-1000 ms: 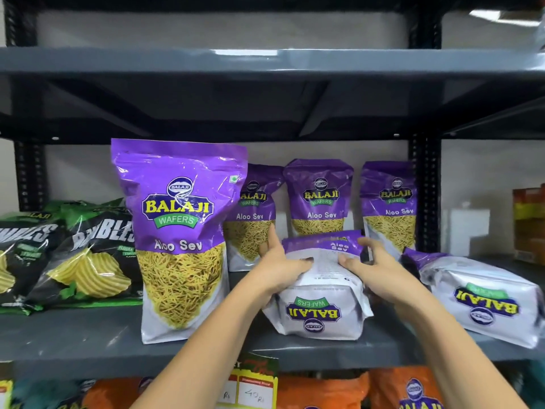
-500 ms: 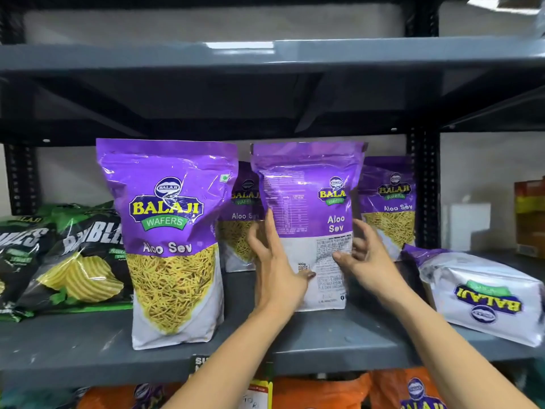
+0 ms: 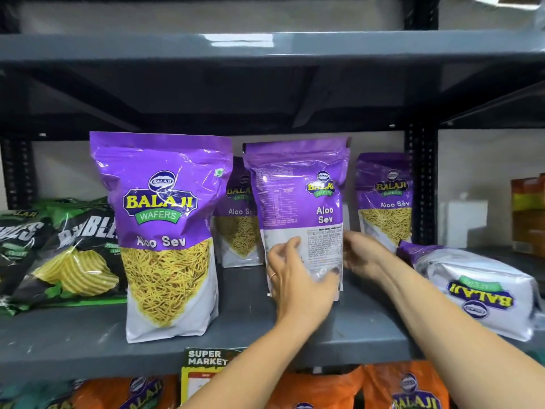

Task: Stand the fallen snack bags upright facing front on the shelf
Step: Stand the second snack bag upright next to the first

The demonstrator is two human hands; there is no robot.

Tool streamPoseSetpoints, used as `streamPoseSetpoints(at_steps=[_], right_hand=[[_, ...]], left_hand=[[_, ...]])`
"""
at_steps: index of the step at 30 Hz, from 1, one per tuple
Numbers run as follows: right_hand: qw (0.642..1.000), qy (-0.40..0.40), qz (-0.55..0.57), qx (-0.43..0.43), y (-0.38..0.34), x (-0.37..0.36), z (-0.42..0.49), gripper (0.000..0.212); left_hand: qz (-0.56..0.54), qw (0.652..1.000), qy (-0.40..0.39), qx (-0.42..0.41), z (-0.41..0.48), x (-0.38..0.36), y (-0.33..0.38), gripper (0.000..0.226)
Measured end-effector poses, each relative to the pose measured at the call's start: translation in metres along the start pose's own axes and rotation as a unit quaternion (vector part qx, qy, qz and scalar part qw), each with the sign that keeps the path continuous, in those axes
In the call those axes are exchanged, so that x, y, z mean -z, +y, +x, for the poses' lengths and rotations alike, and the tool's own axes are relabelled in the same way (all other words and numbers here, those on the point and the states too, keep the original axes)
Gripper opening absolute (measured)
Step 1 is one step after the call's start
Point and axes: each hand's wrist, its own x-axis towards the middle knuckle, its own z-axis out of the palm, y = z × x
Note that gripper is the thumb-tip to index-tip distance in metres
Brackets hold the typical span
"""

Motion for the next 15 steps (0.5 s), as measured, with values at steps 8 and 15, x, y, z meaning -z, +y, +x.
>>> streamPoseSetpoints(at_steps=[8,15], right_hand=[[0.997,-0.067,0.011,0.038,0.001,0.002,-0.002,0.038],[0.995,-0.093,-0.021,0.033,-0.001,0.004,0.003,0.066]], left_hand=[[-0.116,0.989,-0.043,0.082,0.032,0.004,0.007,0.093],[-0.133,0.983,-0.105,0.07,0.054,0.016,-0.007,0.062]])
